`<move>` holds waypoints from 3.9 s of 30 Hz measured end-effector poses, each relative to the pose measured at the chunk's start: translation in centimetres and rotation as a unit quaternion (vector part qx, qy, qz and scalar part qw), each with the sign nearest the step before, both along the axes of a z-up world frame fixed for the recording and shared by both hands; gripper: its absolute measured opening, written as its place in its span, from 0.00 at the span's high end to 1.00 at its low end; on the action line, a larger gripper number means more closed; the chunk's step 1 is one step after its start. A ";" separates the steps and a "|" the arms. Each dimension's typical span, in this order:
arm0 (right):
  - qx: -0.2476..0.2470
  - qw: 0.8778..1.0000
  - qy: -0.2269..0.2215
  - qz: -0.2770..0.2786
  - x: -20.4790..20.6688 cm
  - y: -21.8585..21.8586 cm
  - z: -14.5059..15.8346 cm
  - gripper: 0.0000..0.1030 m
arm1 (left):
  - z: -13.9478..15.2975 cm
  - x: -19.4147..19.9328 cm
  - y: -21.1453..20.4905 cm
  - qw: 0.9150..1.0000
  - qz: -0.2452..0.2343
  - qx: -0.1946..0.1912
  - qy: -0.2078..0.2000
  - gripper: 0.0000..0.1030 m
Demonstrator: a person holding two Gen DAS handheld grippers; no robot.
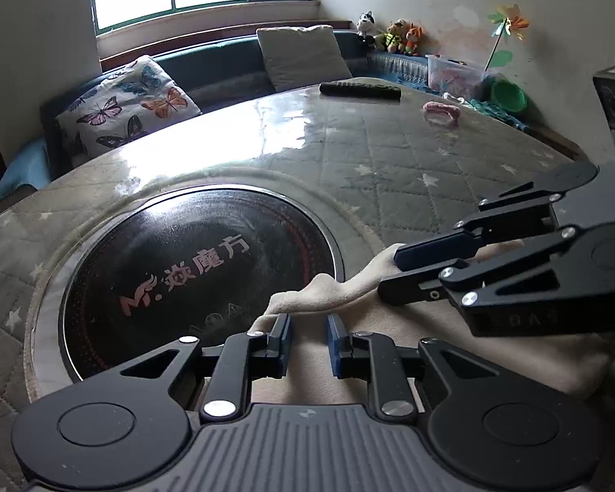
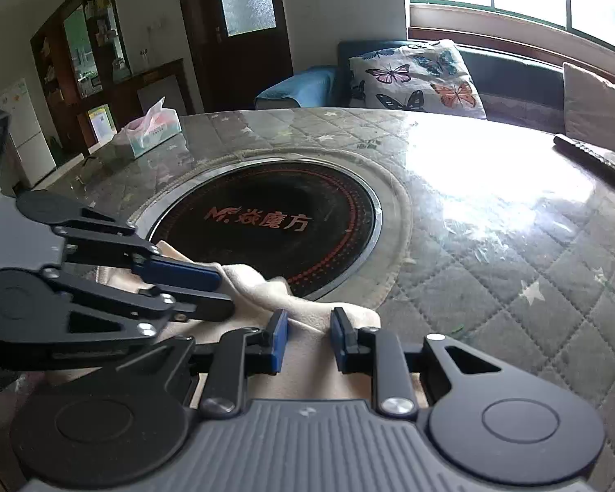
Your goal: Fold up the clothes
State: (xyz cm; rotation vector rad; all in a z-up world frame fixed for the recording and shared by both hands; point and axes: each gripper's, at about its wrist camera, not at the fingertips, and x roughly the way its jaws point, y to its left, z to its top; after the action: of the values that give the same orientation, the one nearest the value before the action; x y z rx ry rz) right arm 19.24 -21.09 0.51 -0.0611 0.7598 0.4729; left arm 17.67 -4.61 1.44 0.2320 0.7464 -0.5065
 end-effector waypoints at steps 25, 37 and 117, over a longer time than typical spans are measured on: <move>-0.090 0.986 -0.082 0.116 -10.6 5.5 0.1 0.77 | 0.4 -11.4 6.0 0.998 0.030 -0.038 -0.050 0.77; -0.048 0.993 -0.069 0.087 -12.8 2.2 0.2 0.77 | 0.3 -12.0 7.4 0.996 0.052 -0.065 -0.036 0.77; -0.053 0.980 -0.060 0.183 -10.2 9.7 0.9 0.63 | 2.1 -7.0 13.8 0.969 0.224 -0.106 -0.021 0.04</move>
State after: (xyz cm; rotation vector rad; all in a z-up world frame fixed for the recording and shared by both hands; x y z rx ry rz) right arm 9.06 -11.36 1.38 -0.3304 0.6563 0.7715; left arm 10.71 9.17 3.55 -0.1260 0.6723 -0.1478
